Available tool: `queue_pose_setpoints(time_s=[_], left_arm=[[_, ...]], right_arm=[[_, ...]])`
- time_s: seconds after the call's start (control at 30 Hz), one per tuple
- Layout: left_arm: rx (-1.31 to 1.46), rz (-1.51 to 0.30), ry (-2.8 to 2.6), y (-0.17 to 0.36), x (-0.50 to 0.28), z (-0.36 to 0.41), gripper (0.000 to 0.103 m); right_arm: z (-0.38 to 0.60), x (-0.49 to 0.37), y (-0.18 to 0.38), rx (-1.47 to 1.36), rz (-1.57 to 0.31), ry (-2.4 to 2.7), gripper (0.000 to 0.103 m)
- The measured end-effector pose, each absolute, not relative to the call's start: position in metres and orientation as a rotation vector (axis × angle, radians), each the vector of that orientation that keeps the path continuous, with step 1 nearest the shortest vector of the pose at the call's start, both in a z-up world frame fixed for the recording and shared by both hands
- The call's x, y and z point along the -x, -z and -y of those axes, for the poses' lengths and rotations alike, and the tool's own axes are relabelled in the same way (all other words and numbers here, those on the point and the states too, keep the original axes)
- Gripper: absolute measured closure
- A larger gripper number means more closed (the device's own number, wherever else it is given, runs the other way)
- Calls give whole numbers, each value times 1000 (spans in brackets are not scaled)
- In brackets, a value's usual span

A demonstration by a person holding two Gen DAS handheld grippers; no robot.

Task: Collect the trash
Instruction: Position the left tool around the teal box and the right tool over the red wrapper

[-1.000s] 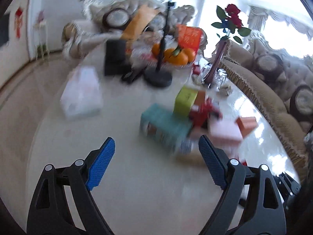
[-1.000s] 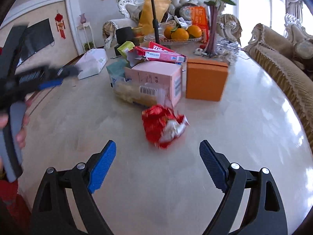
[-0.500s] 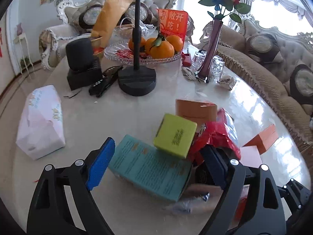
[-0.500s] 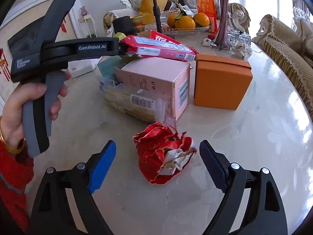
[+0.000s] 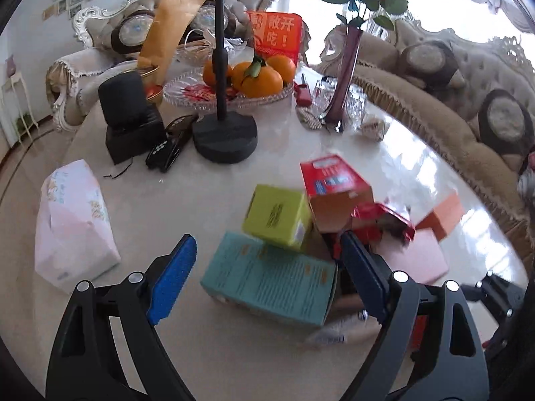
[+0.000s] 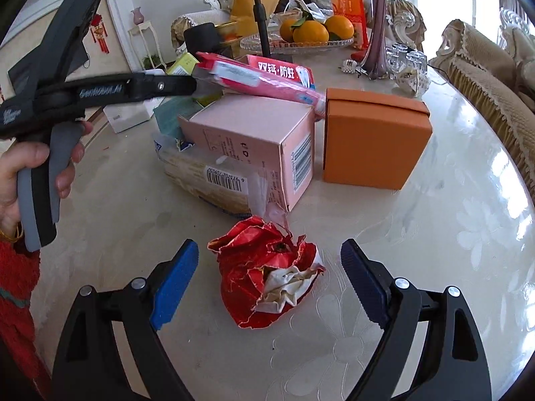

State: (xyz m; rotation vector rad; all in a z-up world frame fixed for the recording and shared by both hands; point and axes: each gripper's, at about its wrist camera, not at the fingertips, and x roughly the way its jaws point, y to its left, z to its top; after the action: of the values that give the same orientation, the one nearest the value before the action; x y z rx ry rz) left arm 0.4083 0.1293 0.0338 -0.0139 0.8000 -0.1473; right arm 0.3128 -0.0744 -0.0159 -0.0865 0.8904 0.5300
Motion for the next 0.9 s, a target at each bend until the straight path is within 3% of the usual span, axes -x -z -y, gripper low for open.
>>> queue_pose_setpoints(time_s=[0.23,0.6,0.9], left_arm=[[-38,-892,230,-23,-409,-150,18],[175,-920,277,-12,-420,-209,18],[131,-865,502,-11,-412,-177,18]], right_arm=[[72,-313,16,99,-882,-543,20],[63,-316,16,107,-880,-577,20],[62,-321,15,87,-873,-569,20]])
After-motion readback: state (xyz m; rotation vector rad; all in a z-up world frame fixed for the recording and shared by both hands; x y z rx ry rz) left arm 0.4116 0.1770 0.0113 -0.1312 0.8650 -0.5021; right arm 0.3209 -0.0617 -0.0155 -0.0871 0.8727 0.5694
